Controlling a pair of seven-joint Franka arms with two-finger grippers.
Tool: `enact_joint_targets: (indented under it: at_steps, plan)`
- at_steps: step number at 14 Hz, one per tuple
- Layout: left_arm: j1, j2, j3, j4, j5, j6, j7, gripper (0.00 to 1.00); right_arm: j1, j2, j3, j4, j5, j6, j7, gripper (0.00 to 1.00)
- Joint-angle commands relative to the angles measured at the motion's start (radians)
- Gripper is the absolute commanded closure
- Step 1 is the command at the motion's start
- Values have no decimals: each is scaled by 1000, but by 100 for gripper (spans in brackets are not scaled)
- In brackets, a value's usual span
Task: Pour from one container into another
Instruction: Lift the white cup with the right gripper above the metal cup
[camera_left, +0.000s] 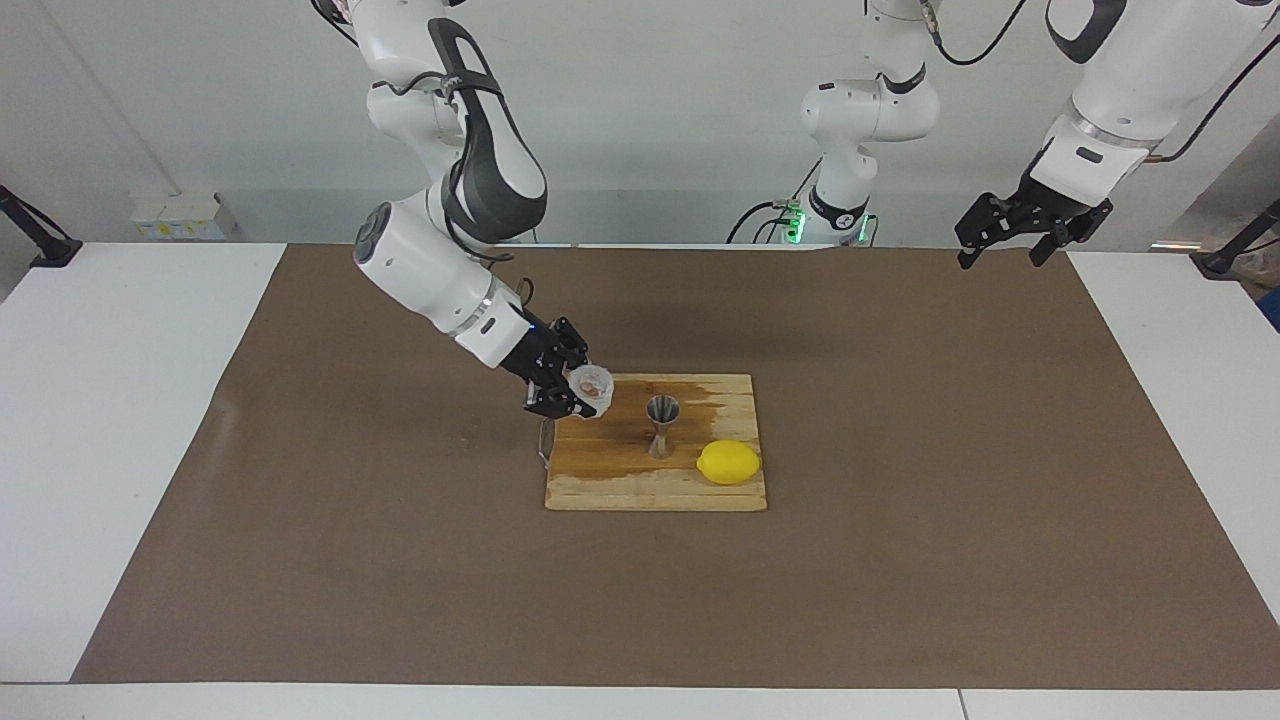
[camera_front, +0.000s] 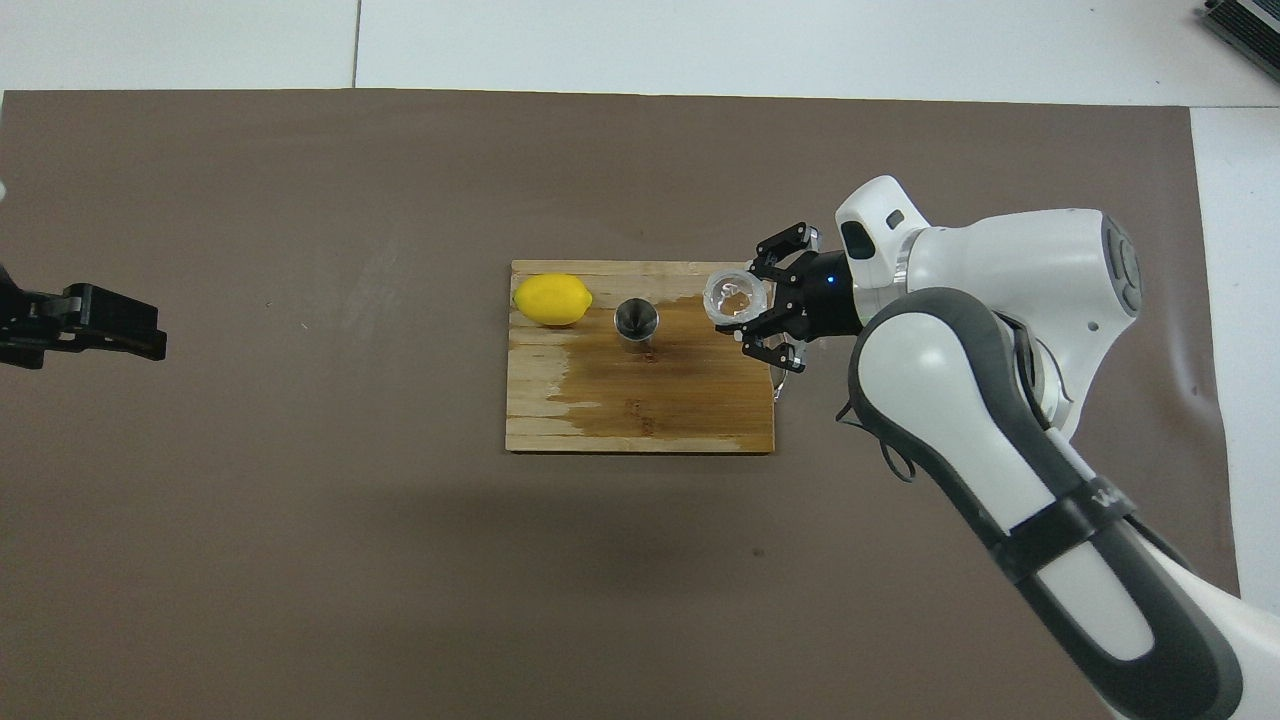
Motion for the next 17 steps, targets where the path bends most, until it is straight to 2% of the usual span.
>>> enact_joint_targets:
  at_steps: [1,4,7,10,13,17]
  plan:
    - [5,-4,-2,-7,5,1,10,0,44,16,-1,27,-126,29,88,100]
    - [6,-4,-2,-7,5,1,10,0,114,31,-1,66,-303,54,244,100]
    - [6,-4,-2,-7,5,1,10,0,142,34,-1,73,-461,80,333,100]
    - [5,-4,-2,-7,5,1,10,0,170,34,-1,73,-535,85,349,100]
    - [6,-4,-2,-7,5,1,10,0,185,55,-1,73,-620,140,422,100]
    - [6,-4,-2,-7,5,1,10,0,185,57,-1,73,-630,148,424,100]
